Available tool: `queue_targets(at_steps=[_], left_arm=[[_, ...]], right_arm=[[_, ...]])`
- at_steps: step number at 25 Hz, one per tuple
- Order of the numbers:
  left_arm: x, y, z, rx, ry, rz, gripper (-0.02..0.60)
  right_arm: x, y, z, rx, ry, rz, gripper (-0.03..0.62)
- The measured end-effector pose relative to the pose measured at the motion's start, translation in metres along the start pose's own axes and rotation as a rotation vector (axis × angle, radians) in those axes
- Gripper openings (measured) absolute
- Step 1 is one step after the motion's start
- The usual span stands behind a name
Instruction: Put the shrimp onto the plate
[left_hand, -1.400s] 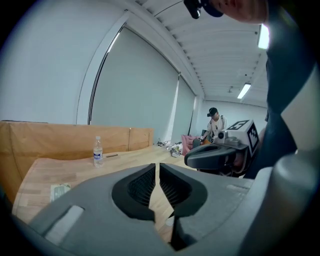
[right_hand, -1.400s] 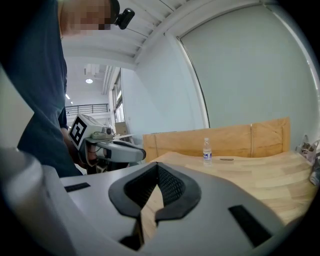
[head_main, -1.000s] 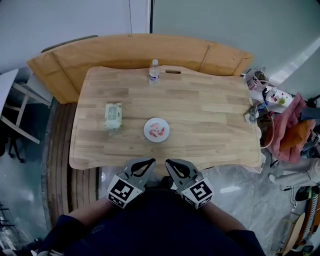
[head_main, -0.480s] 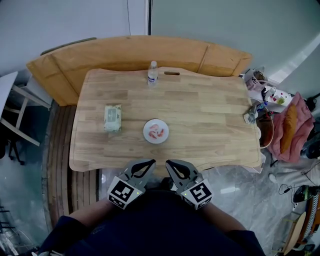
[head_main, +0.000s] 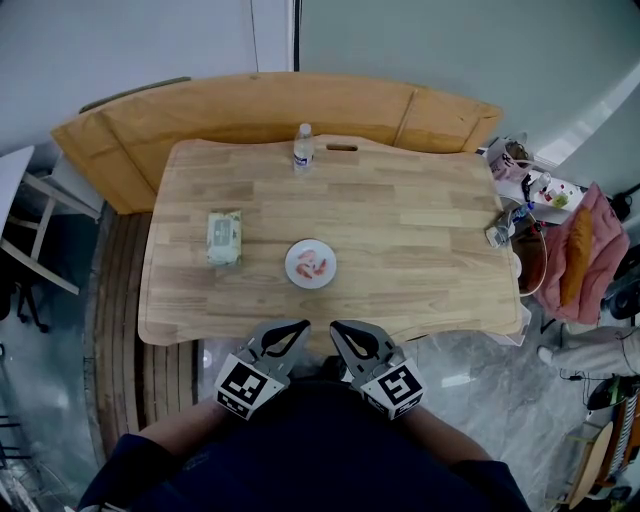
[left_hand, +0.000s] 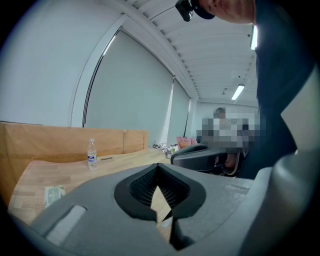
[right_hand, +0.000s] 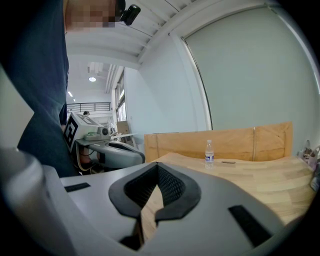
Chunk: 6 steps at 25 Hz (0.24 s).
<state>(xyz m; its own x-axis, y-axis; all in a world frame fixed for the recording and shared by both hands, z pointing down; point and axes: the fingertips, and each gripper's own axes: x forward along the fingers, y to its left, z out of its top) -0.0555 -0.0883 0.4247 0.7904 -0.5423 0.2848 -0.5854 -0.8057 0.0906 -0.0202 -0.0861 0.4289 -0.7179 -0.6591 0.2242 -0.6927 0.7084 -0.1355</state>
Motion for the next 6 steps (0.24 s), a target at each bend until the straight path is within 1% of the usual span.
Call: queue_targets(at_steps=[6], left_arm=[[-0.0004,0.0023,-0.0003,-0.002,-0.003,0.003,0.005]], right_arm=[[0.0016,-0.0006,0.0009,0.001,0.005,0.000,0.009]])
